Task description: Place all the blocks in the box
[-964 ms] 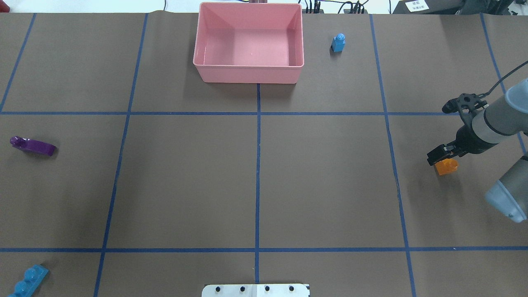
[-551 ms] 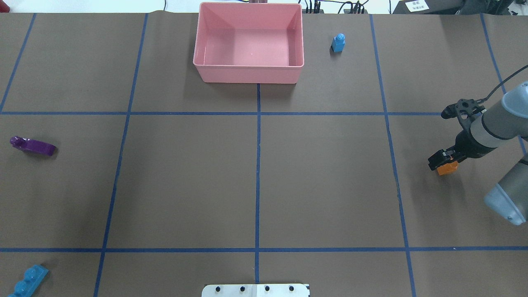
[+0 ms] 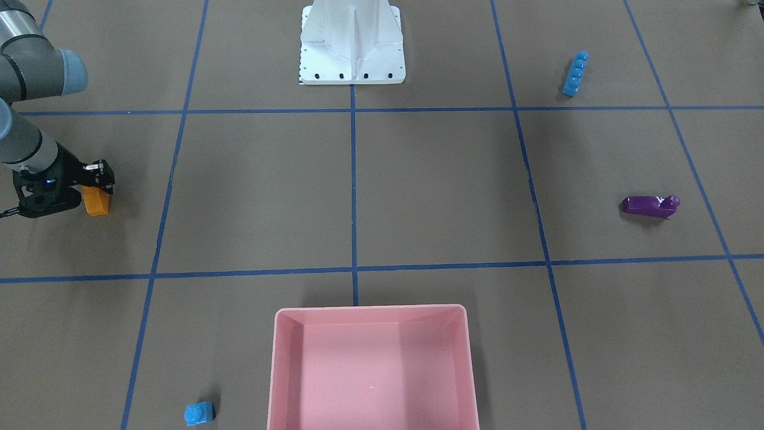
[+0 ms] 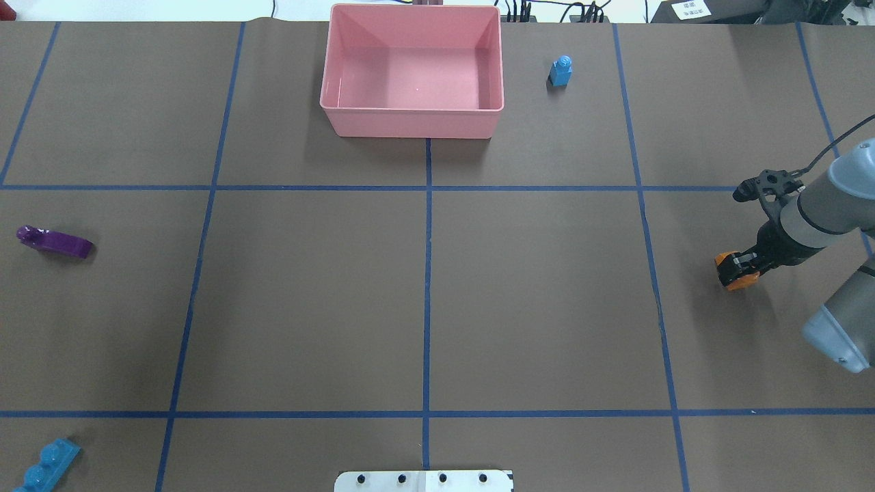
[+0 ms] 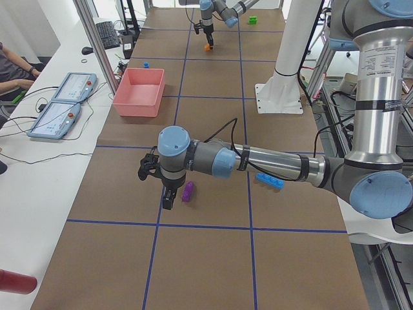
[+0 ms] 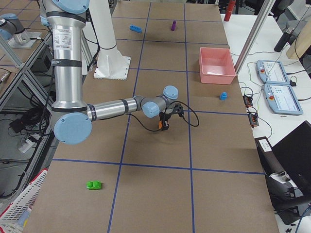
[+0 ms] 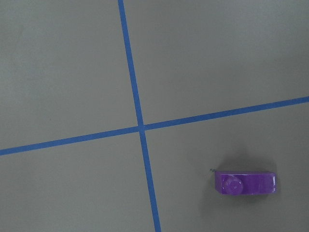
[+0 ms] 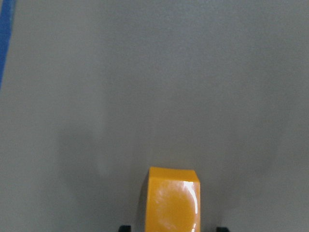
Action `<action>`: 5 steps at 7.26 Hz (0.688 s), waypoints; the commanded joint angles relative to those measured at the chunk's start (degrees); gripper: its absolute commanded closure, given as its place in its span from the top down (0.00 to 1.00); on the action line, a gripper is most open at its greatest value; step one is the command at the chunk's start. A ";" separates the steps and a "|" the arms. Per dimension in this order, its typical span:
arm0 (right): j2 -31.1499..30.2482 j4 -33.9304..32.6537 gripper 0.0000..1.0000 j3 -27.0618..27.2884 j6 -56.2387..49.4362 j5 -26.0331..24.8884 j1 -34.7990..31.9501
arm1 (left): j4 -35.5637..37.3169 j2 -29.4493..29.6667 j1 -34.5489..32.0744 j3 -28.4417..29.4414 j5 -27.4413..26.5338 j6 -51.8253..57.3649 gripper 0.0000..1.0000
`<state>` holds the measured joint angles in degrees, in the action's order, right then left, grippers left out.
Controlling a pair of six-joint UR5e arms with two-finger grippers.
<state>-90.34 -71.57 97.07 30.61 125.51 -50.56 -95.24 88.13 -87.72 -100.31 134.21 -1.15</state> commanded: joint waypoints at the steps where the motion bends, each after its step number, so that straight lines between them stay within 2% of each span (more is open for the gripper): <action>1: 0.25 -0.23 0.00 1.36 -0.02 1.74 -0.33 | -0.38 -0.15 0.00 -0.15 0.00 -0.08 1.00; 2: 0.08 -0.58 0.00 2.94 -0.02 5.06 -3.99 | -0.38 -0.06 0.00 -0.24 0.00 -0.08 1.00; 4: -0.97 -0.85 0.00 5.75 0.07 6.50 -7.35 | -1.52 0.12 2.44 -0.15 3.67 -0.26 1.00; 5: -0.54 -0.85 0.00 6.03 0.15 8.07 -10.15 | -1.87 0.20 2.81 -0.06 3.78 -0.26 1.00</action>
<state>-90.94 -72.33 102.18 30.68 131.94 -57.72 -96.49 88.25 -85.93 -100.45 136.96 -1.36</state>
